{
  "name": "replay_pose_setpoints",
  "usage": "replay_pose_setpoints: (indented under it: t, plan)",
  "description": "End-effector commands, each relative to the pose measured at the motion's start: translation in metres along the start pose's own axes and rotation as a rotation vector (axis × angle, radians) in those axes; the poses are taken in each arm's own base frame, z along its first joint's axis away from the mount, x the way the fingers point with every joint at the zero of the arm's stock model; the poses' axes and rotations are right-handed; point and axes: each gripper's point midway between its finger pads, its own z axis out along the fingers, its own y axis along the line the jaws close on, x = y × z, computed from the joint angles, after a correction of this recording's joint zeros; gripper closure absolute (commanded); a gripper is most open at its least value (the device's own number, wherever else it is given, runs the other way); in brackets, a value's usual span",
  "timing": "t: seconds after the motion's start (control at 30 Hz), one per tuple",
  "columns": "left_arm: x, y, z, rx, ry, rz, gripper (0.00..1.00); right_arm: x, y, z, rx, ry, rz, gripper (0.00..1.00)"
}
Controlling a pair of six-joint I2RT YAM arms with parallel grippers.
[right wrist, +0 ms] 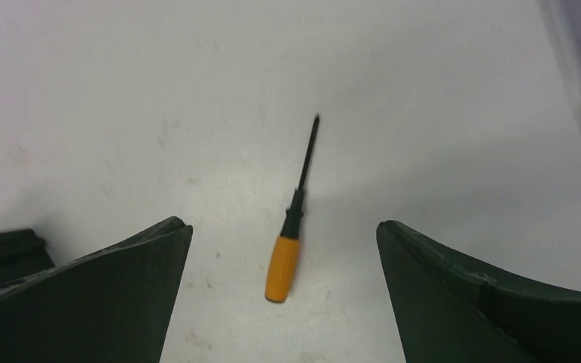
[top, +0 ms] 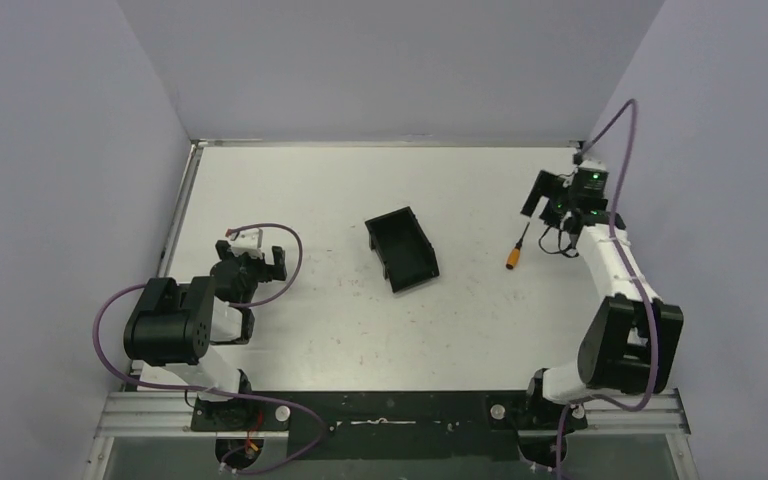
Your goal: Put the screwdriver in the bin
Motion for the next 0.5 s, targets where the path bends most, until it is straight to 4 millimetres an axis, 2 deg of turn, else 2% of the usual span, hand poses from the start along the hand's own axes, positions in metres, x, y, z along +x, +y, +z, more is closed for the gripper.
replay_pose_setpoints:
  t: [0.0, 0.2, 0.37, 0.47]
  plan:
    - [-0.022, -0.001, 0.006, 0.006, -0.076, -0.002, 0.03, 0.107, -0.004, 0.014, 0.086, 0.359, -0.128, 0.00]
    - [-0.023, -0.001, 0.006, 0.006, -0.078, -0.002, 0.03, 0.163, -0.017, 0.041, 0.152, 0.509, -0.187, 0.03]
    - [-0.023, -0.001, 0.006, 0.006, -0.078, -0.002, 0.03, 0.192, -0.035, 0.055, 0.225, 0.598, -0.257, 0.17]
    - [-0.022, -0.001, 0.006, 0.006, -0.077, -0.002, 0.03, 0.199, -0.045, 0.063, 0.267, 0.628, -0.289, 0.18]
